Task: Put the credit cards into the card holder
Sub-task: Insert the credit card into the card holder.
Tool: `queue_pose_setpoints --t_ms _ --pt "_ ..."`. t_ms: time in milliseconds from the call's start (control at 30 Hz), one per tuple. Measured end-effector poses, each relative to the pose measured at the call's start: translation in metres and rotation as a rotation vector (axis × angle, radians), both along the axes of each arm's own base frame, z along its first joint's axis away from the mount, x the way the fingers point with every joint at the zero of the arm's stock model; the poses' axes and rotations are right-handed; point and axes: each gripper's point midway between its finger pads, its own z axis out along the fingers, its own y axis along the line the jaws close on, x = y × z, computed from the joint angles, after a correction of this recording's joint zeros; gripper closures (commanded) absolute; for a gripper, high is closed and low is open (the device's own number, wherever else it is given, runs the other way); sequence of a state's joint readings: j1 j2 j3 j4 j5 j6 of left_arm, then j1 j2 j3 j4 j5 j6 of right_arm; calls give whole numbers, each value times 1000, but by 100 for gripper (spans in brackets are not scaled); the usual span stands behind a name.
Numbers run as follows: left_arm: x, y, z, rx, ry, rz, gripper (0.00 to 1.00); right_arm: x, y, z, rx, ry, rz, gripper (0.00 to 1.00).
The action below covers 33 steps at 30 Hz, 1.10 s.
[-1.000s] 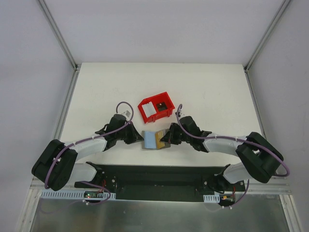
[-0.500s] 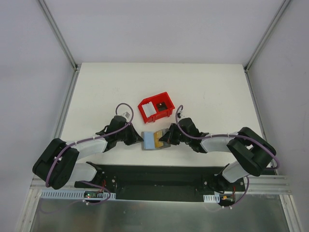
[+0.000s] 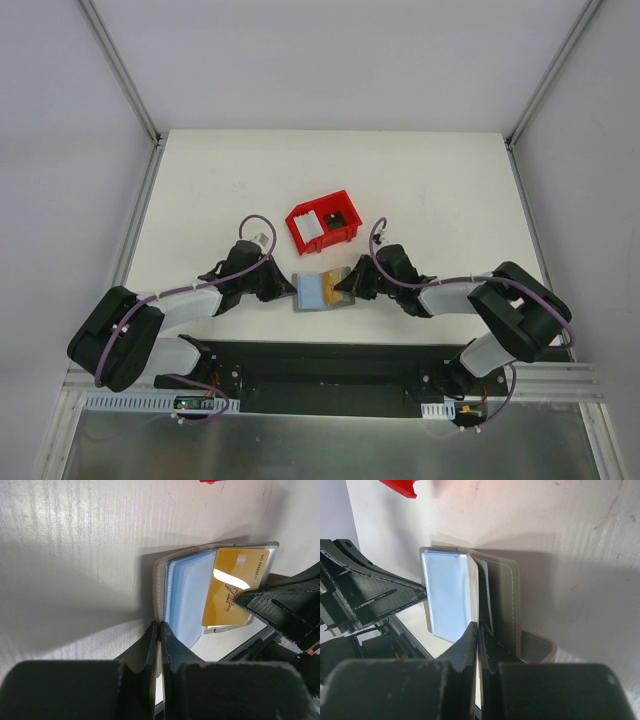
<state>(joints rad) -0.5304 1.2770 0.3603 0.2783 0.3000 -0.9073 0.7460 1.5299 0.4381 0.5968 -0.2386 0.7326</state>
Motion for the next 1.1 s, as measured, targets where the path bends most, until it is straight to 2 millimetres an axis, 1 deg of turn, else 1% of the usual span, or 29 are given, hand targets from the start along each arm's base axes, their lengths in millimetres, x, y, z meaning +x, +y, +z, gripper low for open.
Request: queue_pose_setpoints --t_ms 200,567,967,1100 --pt "1 0 0 3 -2 3 100 -2 4 -5 11 10 18 100" --pt "1 2 -3 11 3 9 100 -6 13 -8 37 19 41 100" --pt "1 2 -3 11 3 11 100 -7 15 -10 58 37 28 100" --pt "1 2 -3 11 3 11 100 -10 22 -10 78 40 38 100"
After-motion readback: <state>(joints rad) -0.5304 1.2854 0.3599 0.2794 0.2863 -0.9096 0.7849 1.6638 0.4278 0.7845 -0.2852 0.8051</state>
